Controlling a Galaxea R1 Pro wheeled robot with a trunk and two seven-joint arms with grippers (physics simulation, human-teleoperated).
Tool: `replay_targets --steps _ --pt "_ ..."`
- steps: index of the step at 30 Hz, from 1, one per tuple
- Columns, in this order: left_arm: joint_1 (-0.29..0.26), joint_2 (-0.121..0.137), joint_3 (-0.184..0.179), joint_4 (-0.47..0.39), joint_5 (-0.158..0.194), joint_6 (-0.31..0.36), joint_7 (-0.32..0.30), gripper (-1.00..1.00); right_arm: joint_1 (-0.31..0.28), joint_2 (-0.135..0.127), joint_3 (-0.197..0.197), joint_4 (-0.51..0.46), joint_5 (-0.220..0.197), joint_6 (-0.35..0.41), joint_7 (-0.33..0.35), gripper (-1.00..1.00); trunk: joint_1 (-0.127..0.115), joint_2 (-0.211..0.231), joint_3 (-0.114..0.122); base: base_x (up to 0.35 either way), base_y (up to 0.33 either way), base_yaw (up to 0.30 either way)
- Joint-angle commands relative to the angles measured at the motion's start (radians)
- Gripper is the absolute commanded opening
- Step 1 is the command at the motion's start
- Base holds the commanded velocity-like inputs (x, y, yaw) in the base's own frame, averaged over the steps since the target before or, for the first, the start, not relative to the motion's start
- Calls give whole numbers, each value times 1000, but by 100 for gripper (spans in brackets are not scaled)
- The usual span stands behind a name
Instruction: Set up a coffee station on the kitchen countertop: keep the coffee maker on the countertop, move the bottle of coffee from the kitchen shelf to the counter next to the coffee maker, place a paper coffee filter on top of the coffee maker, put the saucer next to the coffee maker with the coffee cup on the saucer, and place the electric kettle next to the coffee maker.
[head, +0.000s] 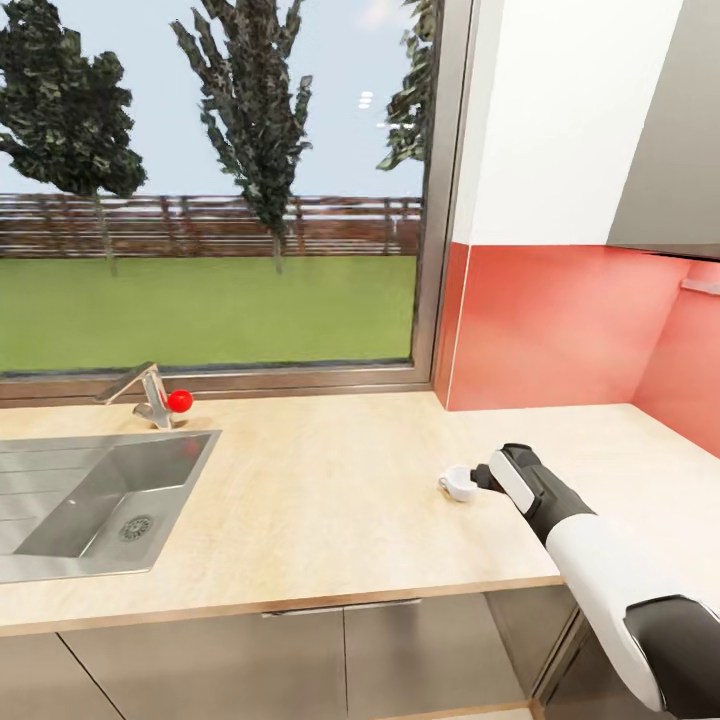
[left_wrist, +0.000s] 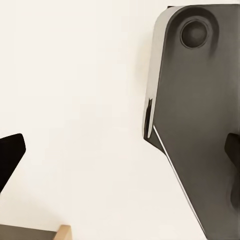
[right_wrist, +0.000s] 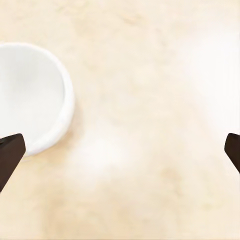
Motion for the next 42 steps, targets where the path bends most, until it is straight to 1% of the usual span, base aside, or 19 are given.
replay_targets --steps 1,13,21,42 --pt "0 0 7 -1 -9 -2 2 100 -1 -2 8 1 -11 3 -9 100 1 -2 -2 95 0 0" --pt "0 0 7 -1 -9 -2 2 100 -1 2 11 5 -11 3 -9 100 1 -2 -2 30 0 0" --pt "0 0 7 -1 -9 -2 2 100 0 3 11 6 -11 3 -9 100 1 -2 -2 168 0 0" --pt "0 1 7 -1 -9 -2 2 100 4 2 10 5 -11 3 -9 100 1 -2 -2 35 0 0"
